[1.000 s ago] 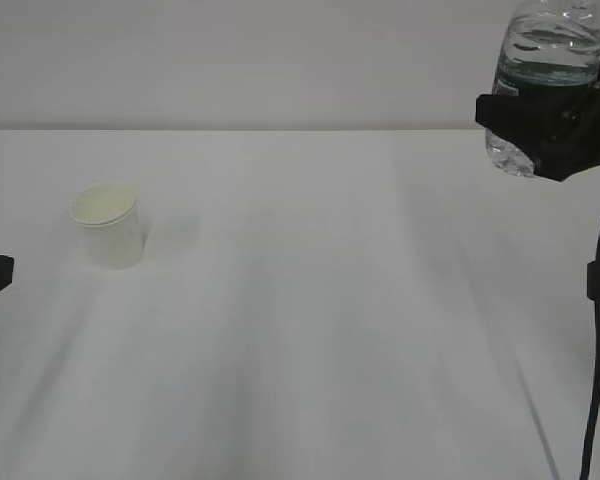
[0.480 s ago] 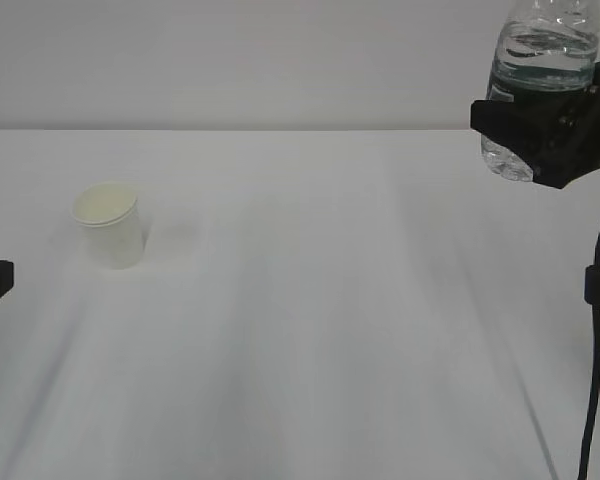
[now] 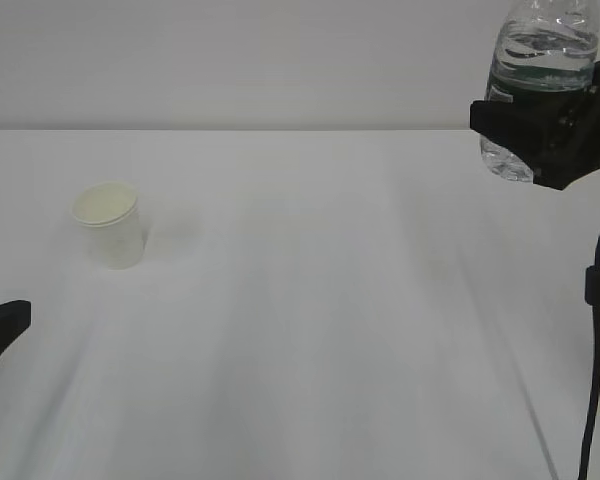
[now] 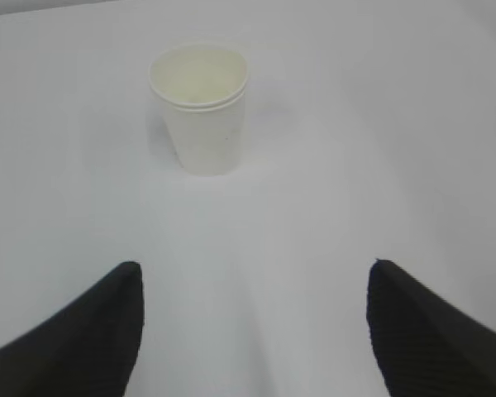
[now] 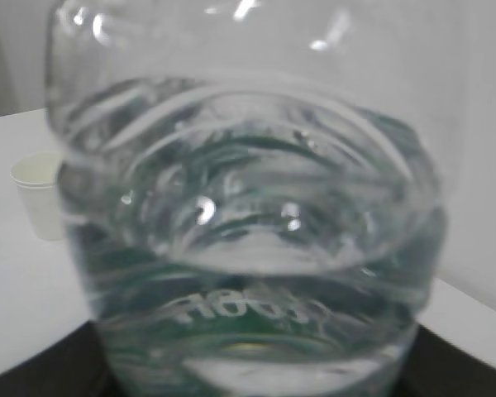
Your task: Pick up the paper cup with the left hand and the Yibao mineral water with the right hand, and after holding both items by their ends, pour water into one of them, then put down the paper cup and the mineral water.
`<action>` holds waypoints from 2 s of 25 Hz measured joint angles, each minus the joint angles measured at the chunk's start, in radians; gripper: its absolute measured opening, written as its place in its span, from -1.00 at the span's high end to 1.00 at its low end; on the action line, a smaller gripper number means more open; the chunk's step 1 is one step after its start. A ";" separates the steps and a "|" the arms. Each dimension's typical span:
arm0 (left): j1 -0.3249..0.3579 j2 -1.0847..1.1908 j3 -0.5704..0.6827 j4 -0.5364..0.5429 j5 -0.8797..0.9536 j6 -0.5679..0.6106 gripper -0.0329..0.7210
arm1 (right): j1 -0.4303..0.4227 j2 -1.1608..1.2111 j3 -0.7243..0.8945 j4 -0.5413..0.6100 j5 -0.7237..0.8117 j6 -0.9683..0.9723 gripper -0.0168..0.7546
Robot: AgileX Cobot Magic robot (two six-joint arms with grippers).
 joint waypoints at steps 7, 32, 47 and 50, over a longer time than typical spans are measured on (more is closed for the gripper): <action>0.000 0.139 0.018 -0.015 -0.099 0.000 -0.66 | 0.000 -0.002 0.000 -0.021 0.000 0.000 -0.08; 0.000 0.432 0.018 0.170 -0.830 0.000 -0.66 | 0.000 -0.002 0.000 -0.084 -0.009 0.000 -0.08; 0.000 0.581 0.016 0.136 -0.835 -0.166 -0.66 | 0.000 -0.002 0.000 -0.084 -0.022 0.000 -0.08; 0.000 0.581 0.016 0.114 -0.835 -0.202 -0.66 | 0.000 -0.002 0.000 -0.086 -0.022 0.000 -0.08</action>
